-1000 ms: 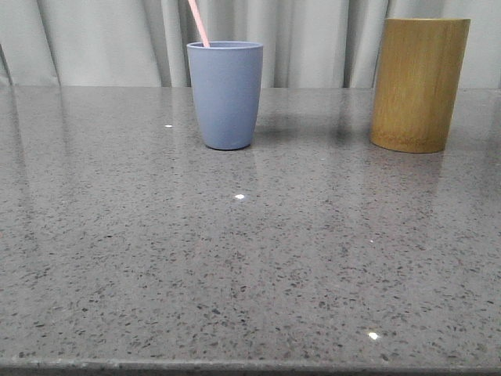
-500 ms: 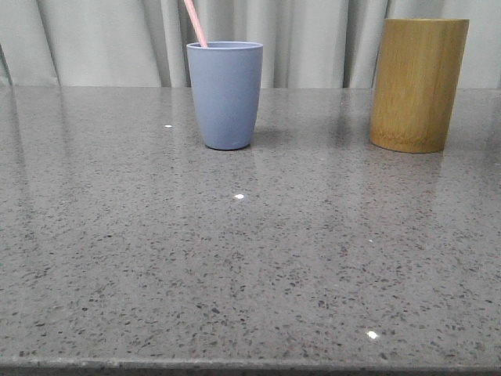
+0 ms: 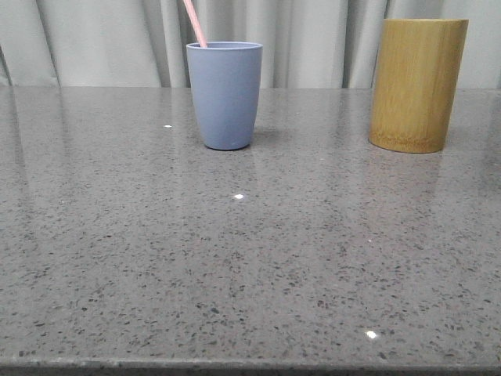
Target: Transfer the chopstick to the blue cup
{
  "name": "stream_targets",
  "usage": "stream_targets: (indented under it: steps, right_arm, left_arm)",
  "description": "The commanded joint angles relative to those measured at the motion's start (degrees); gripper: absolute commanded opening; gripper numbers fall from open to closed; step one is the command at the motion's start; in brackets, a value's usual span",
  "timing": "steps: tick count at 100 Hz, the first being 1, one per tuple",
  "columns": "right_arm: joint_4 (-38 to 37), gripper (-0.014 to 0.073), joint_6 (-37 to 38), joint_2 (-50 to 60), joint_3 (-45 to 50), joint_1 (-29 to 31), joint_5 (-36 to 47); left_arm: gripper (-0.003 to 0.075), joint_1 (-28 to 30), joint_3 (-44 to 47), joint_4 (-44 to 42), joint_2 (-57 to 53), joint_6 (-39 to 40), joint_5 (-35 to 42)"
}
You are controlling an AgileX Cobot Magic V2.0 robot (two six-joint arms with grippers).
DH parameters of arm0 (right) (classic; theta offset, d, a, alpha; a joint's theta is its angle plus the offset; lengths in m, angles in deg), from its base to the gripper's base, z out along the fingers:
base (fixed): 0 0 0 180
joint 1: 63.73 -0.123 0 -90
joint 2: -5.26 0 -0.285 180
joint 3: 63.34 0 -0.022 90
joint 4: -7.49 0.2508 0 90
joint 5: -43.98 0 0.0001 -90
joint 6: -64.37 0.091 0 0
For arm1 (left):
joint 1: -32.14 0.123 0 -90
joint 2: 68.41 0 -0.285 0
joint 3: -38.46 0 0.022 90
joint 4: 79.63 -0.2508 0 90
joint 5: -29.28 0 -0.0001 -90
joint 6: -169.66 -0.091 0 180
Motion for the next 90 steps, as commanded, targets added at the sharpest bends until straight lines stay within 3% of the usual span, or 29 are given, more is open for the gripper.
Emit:
stream_targets:
  steps: [1,43,69,90]
  right_arm:
    - [-0.39,0.0284,1.23,5.26,2.69,1.51,2.75]
    - [-20.25,0.0284,22.03,23.79,16.45,6.23,-1.65]
    - [-28.85,0.0284,28.77,31.69,17.94,6.23,-6.80]
    - [-29.81,0.0283,29.42,33.27,17.94,6.23,-7.56]
  left_arm:
    - [0.0442,0.04,-1.29,0.76,-0.25,0.70,3.20]
    - [0.0441,0.04,-1.29,1.92,-0.25,0.70,3.20]
    - [0.0442,0.04,-1.29,2.28,-0.25,0.70,3.20]
    - [0.0441,0.04,-1.29,2.30,-0.25,0.70,3.20]
